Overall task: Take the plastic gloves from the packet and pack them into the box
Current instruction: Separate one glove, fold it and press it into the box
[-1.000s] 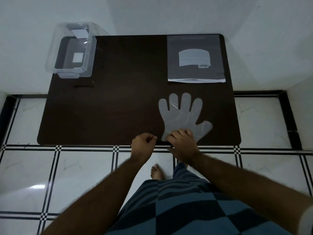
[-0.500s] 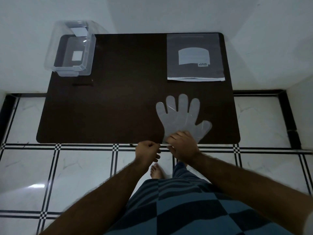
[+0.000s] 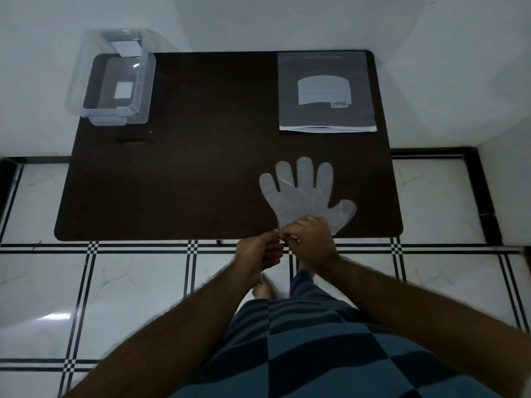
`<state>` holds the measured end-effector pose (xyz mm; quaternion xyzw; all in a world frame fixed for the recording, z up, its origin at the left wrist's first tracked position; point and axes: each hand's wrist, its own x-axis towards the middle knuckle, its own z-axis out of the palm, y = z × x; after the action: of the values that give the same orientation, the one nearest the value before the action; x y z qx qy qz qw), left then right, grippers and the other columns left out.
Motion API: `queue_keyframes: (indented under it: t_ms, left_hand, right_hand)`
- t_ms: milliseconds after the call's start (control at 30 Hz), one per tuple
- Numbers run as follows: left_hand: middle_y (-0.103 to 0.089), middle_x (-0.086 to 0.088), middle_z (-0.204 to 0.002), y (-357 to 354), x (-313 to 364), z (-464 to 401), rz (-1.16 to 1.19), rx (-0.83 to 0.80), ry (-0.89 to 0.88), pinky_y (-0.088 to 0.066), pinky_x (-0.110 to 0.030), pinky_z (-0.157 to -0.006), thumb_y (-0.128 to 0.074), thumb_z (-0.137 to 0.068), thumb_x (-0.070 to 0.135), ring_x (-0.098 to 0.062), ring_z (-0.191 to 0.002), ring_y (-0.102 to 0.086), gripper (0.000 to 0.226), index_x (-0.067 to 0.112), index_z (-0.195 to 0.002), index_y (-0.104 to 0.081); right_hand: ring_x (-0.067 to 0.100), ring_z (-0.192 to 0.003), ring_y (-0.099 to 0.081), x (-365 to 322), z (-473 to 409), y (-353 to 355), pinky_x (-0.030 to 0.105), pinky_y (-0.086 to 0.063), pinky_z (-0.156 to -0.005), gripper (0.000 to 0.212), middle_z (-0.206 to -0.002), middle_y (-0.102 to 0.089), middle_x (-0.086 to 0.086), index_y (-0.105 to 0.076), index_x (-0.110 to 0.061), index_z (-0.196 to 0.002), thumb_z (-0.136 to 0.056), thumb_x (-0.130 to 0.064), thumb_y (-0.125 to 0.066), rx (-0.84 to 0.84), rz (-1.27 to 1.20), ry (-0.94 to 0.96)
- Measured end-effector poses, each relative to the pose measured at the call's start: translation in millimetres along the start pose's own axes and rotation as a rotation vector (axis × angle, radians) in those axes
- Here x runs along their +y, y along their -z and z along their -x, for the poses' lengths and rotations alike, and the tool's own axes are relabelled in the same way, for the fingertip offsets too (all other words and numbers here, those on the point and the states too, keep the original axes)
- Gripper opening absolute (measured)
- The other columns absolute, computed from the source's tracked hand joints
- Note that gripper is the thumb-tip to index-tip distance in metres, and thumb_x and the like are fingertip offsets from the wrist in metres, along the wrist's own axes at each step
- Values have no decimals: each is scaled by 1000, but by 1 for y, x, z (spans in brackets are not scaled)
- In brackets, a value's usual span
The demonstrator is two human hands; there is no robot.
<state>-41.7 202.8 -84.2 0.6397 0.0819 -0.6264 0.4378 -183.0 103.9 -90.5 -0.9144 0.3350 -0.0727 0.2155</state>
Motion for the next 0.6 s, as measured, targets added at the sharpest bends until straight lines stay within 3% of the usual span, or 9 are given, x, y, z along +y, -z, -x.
queue_keyframes:
  t_ms: [100, 200, 400, 600]
  left_hand:
    - [-78, -13, -86, -4, 0, -2, -8, 36, 3, -58, -30, -59, -77, -95, 16, -17, -63, -70, 18, -1, -101, -79]
    - [-77, -12, -81, -6, 1, -4, -9, 68, 0, -58, -30, -59, -76, -95, 12, -18, -61, -68, 19, -4, -105, -79]
    - [-75, -11, -73, -4, 2, -5, -109, 154, -63, -55, -31, -55, -73, -93, 6, -18, -57, -65, 11, -4, -96, -77]
    - [-76, -14, -74, 6, -3, -7, -367, 184, -196, -56, -33, -56, -74, -93, 8, -18, -58, -66, 14, -2, -84, -78]
  right_hand:
    - [20, -87, -67, 1, 0, 3, 44, -48, -87, 19, -87, -75, -6, -77, -26, -94, -98, -36, -61, -2, -72, -18]
    - [16, -84, -70, 5, 0, 7, 42, -54, -85, 18, -88, -78, -5, -80, -22, -97, -99, -33, -66, -4, -192, -39]
    - [6, -88, -71, 4, 4, 16, 12, -55, -78, 10, -94, -74, -11, -78, -14, -104, -96, -21, -76, 135, -536, -400]
    - [11, -94, -74, 19, -10, 26, 38, -67, -80, 12, -103, -75, -4, -77, -21, -106, -98, -29, -74, 403, -823, -842]
